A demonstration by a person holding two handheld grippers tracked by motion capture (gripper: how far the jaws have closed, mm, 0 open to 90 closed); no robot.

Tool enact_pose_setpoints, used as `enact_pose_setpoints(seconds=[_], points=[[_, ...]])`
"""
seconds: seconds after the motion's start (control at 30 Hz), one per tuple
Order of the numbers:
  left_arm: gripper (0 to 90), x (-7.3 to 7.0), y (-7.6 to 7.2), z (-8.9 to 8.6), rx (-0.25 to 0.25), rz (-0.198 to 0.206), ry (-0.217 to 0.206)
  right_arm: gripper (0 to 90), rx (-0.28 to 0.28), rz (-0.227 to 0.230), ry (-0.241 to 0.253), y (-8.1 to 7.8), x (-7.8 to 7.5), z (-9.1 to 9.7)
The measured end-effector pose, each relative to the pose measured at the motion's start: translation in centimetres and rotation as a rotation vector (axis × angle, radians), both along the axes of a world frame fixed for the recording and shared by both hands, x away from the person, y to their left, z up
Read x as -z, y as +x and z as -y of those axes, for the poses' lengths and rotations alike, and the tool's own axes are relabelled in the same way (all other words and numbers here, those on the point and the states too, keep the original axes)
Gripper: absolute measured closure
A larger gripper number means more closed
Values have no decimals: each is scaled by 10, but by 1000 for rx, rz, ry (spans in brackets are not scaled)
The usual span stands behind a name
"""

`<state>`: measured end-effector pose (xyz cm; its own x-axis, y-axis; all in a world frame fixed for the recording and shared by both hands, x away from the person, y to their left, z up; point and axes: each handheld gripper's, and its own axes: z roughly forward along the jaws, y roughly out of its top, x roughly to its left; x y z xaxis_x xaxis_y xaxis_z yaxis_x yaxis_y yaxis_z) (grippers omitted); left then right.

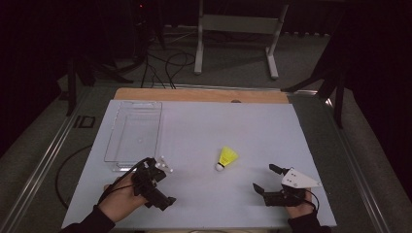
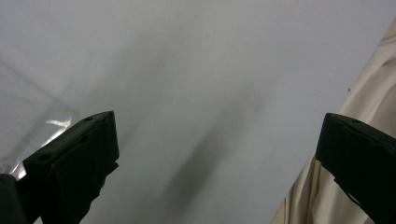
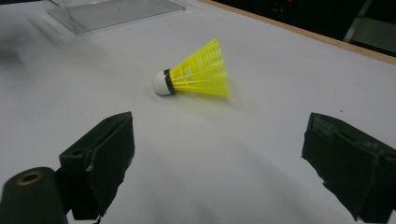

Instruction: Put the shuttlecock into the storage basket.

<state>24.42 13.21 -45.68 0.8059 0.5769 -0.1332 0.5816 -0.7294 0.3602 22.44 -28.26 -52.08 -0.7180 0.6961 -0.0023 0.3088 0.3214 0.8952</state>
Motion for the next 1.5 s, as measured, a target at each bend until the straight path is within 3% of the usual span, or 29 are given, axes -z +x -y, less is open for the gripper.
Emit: enact_pose_setpoints(seconds=[0.13,0.17,0.33,0.37,0.4,0.43,0.5,0.67,0.77,0.83,0.9,0.93,0.97,1.23,1.37,1.5], points=[[1,0,1,12,15,1,-18,96,-1,1,1,0,0,0],[0,0,3,17,12,-19,-31,96,0,-1,-2,0,0,0],[1,0,6,28,21,-27,-14,96,-2,-3,2,0,0,-1],[1,0,9,34,20,-52,-19,96,-3,-4,1,0,0,0],[1,0,9,34,20,-52,-19,96,-3,-4,1,0,0,0],[1,-2,12,39,13,-80,-51,96,-3,-4,3,0,0,0],[1,-3,13,42,13,-91,-66,96,-1,-4,3,0,0,0],[1,-8,18,56,16,-80,-78,96,-1,-6,5,0,0,0],[1,-11,19,66,12,-62,-81,96,-2,-6,3,0,0,0],[1,-14,20,72,0,-28,-90,96,-2,-9,7,0,0,0],[1,-20,21,78,-26,27,-135,96,1,-9,7,0,0,0],[1,-20,21,78,-26,27,-135,96,1,-9,7,0,0,0],[1,-24,23,82,-44,48,-170,96,1,-8,7,0,0,1],[1,-28,27,97,-100,123,-208,96,-2,-8,9,0,0,1],[0,-29,33,101,-139,137,-269,96,-3,-14,11,0,0,1],[0,-29,41,107,-168,134,-283,96,-4,-15,13,1,0,1]])
